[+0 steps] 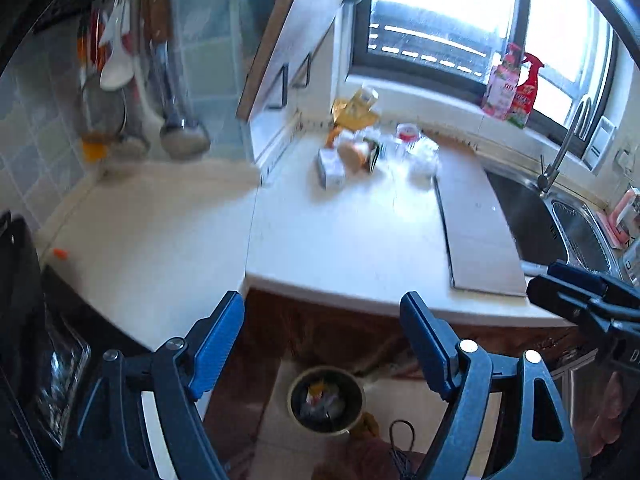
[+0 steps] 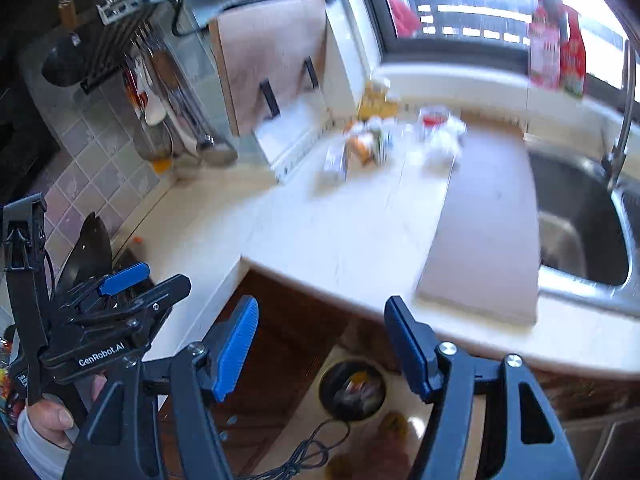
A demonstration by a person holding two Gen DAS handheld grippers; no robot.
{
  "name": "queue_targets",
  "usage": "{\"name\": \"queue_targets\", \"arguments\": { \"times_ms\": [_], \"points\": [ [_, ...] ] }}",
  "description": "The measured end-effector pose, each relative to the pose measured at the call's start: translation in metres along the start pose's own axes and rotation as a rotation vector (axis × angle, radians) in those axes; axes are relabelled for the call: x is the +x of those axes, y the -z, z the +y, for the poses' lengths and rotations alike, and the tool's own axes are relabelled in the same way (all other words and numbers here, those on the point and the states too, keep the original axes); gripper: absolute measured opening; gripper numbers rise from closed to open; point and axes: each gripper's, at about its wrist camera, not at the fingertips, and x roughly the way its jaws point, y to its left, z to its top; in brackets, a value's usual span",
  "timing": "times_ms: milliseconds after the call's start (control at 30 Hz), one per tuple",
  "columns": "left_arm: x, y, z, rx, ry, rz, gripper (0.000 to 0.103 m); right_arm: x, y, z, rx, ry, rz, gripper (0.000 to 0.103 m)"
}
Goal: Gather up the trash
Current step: 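Raise both tools back over the counter toward the carton and cups, then grasp the blue-white carton with the left gripper while the right gripper grasps the snack wrapper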
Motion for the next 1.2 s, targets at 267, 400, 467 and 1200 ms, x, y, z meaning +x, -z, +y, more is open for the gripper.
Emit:
{"name": "queue_targets", "arguments": {
  "times_ms": [267, 400, 467, 1200],
  "points": [
    [0.009, -0.058, -0.024, 0.085, -0.016, -0.071, 0.08, 0.007, -0.067, -0.019, -0.02, 0.032, -0.044, 0.066],
    [0.035, -0.089, -0.034, 0.106, -0.054, -0.093, 0.084, 0.037, -0.101, -0.044, 0.036, 0.014, -0.043, 0.066],
    [0.059, -0.106, -0.036, 0.1, -0.055, -0.07, 0.084, 0.056, -0.118, -0.057, 0.052, -0.01, -0.033, 0.066],
    [0.353, -0.181, -0.032, -0.068, -0.104, 0.225, 0.061, 0.282, -0.196, -0.148, 0.208, -0.164, 0.234, 0.054]
  ]
}}
